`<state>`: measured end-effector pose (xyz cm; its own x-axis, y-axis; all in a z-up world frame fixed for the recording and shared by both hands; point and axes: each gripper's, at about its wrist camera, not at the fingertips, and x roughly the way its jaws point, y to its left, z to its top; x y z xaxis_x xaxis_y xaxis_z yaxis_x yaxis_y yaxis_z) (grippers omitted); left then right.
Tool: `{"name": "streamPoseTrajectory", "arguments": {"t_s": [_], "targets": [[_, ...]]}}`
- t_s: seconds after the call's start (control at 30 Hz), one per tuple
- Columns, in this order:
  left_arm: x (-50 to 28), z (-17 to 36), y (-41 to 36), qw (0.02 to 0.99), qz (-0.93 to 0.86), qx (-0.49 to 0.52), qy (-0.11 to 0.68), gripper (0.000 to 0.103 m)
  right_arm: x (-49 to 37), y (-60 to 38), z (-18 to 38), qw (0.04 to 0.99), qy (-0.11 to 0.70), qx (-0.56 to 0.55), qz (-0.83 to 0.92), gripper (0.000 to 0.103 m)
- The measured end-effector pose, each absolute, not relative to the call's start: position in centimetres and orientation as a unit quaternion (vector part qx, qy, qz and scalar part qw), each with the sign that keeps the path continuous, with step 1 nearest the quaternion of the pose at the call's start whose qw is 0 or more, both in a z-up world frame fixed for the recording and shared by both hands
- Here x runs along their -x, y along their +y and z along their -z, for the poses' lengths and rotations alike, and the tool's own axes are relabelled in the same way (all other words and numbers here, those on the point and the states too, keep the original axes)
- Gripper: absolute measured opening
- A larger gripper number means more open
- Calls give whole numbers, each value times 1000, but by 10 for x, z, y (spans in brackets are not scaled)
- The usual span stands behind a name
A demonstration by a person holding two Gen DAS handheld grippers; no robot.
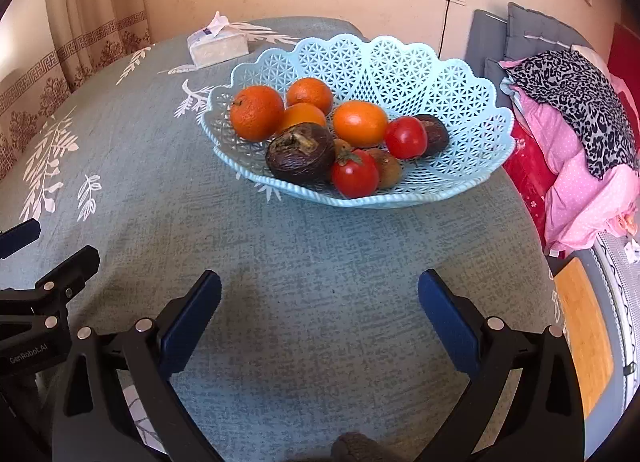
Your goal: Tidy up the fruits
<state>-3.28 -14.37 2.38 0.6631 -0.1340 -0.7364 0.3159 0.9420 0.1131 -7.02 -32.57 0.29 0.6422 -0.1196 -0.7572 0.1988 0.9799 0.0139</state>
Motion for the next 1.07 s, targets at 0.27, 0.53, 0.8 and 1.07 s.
{"name": "streamPoseTrajectory", "arguments": {"t_s": [0.27,0.53,0.8,1.07], "targets": [[31,-55,-176,914,160,-123,352,98,79,-343,-18,915,377,-61,130,100],[28,-65,-193,915,179,-114,343,98,80,-354,-19,914,373,-71,147,100],[31,-65,-204,913,194,-128,336,98,78,-353,-16,912,379,-73,142,100],[29,-53,-178,917,139,-135,350,98,75,-332,-13,911,396,-57,102,100]]}}
